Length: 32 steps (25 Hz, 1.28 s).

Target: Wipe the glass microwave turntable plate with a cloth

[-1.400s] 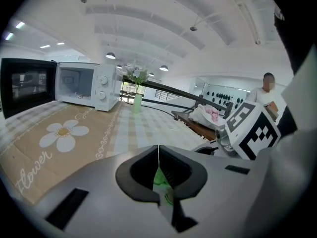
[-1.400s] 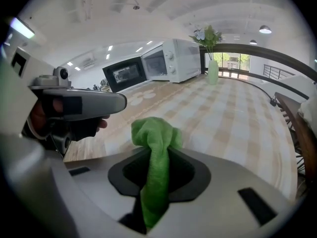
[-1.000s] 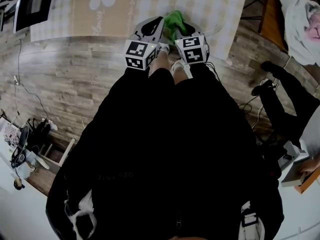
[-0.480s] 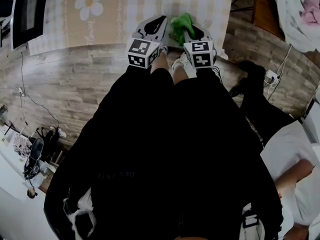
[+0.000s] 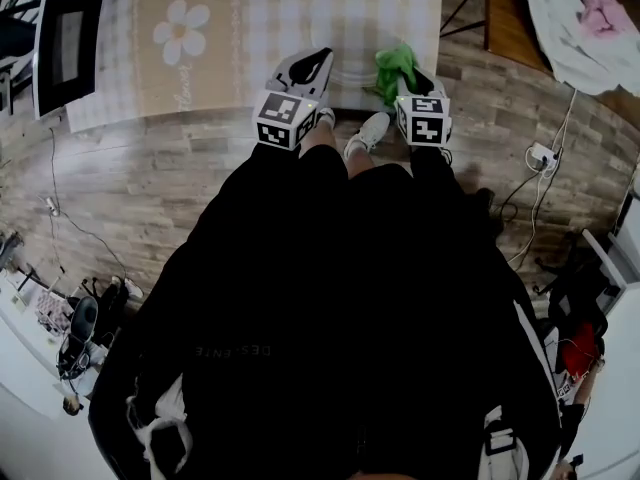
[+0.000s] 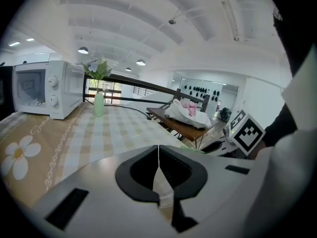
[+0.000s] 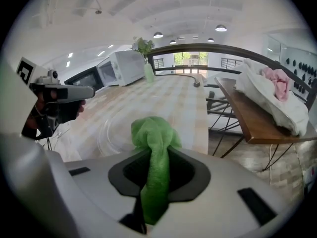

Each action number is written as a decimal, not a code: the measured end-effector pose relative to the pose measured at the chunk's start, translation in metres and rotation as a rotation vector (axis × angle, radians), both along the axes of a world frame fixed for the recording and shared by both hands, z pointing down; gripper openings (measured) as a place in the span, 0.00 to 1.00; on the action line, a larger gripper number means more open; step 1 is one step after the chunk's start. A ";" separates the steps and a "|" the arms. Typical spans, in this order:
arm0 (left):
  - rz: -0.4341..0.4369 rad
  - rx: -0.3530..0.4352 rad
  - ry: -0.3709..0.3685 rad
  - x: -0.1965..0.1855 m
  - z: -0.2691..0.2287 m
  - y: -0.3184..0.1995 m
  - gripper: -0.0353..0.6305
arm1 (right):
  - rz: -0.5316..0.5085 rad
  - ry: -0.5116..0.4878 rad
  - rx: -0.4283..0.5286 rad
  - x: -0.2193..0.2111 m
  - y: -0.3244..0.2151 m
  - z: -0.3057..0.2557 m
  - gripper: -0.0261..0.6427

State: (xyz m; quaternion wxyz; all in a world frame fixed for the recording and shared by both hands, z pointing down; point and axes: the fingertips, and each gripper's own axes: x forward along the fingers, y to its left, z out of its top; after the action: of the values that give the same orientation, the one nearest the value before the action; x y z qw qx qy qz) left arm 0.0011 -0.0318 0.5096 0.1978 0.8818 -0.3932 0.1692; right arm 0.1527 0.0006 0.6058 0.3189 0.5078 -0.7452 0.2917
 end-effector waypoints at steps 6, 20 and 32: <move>0.021 0.022 -0.009 -0.005 -0.019 -0.003 0.09 | 0.012 0.019 0.039 0.022 -0.006 -0.023 0.17; 0.036 0.171 0.048 -0.018 -0.116 -0.019 0.09 | -0.110 -0.162 0.344 -0.023 -0.033 -0.172 0.17; 0.104 0.369 0.135 -0.017 -0.225 -0.027 0.09 | -0.226 -0.283 0.646 -0.064 -0.047 -0.309 0.17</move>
State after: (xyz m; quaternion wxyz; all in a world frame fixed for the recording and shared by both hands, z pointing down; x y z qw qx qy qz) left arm -0.0160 -0.0590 0.2843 0.0500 0.9316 -0.3572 0.0448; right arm 0.0883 -0.0461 0.2972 0.0663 0.4512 -0.8871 0.0718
